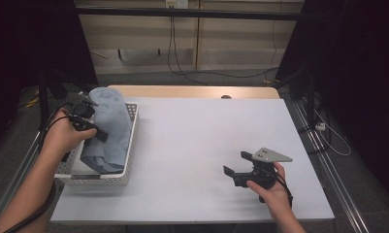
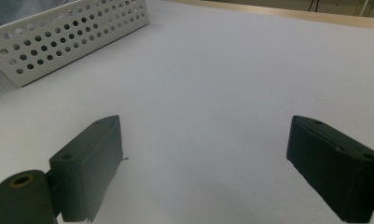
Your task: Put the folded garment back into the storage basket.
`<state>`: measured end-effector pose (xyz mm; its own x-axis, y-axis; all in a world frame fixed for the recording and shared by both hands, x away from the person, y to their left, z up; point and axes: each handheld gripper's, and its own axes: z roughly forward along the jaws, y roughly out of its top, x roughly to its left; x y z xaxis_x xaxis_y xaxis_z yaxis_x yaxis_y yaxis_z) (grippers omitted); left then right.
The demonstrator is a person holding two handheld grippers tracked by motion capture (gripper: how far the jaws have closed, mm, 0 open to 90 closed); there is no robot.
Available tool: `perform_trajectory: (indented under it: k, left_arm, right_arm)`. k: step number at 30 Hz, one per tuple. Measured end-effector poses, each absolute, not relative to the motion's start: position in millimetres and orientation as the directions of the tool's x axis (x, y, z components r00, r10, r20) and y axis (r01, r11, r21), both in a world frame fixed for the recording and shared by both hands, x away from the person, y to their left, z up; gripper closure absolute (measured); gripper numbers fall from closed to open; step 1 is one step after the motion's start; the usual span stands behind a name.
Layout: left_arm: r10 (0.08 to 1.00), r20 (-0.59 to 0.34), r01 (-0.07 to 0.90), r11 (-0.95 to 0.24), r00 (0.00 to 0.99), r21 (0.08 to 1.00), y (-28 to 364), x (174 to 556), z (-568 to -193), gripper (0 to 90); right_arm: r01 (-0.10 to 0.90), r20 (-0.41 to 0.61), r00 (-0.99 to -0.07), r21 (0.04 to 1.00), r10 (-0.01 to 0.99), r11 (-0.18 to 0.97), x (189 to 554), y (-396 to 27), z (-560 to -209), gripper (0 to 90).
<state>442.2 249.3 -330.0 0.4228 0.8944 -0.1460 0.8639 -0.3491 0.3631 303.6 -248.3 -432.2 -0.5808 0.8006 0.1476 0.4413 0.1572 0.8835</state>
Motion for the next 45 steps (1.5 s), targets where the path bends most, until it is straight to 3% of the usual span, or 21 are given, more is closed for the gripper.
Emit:
perform_trajectory:
  k: [45]
  left_arm:
    - [0.875, -0.210, 0.870, -0.351, 0.437, 0.347, 254.9, 428.6, -336.7, 71.7]
  right_arm:
    - [0.442, 0.143, -0.583, 0.882, 0.800, 0.163, 302.7, -246.1, -433.0, 9.9]
